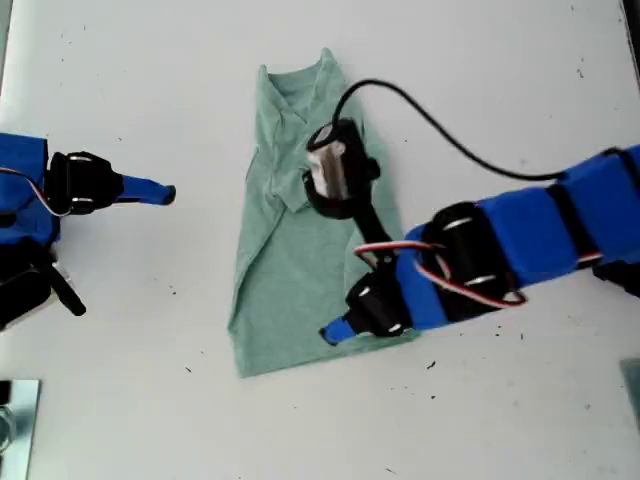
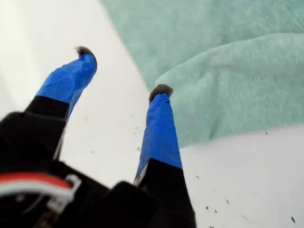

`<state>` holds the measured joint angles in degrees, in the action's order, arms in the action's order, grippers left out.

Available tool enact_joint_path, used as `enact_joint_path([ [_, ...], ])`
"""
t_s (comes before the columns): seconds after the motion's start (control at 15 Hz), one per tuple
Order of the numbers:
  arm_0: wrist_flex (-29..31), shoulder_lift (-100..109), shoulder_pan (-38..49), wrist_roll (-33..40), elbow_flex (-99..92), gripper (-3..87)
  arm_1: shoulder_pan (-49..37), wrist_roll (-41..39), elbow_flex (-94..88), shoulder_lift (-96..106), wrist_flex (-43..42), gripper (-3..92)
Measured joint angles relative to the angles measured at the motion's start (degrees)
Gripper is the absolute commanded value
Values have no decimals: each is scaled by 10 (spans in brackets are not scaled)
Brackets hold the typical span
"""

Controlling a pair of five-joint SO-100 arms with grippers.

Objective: Fold t shirt

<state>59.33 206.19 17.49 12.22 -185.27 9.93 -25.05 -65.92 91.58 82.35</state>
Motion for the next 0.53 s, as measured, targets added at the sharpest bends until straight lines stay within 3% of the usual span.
enact_joint_path([
  [0.07, 0, 0, 0, 0, 0, -1, -4, -4, -23, 71, 33, 208],
  [0.2, 0, 0, 0, 0, 0, 1, -52, -4, -181, 220, 72, 30],
  [0.53, 0, 0, -17, -8, 0, -1, -195, -40, -870, 637, -142, 22],
])
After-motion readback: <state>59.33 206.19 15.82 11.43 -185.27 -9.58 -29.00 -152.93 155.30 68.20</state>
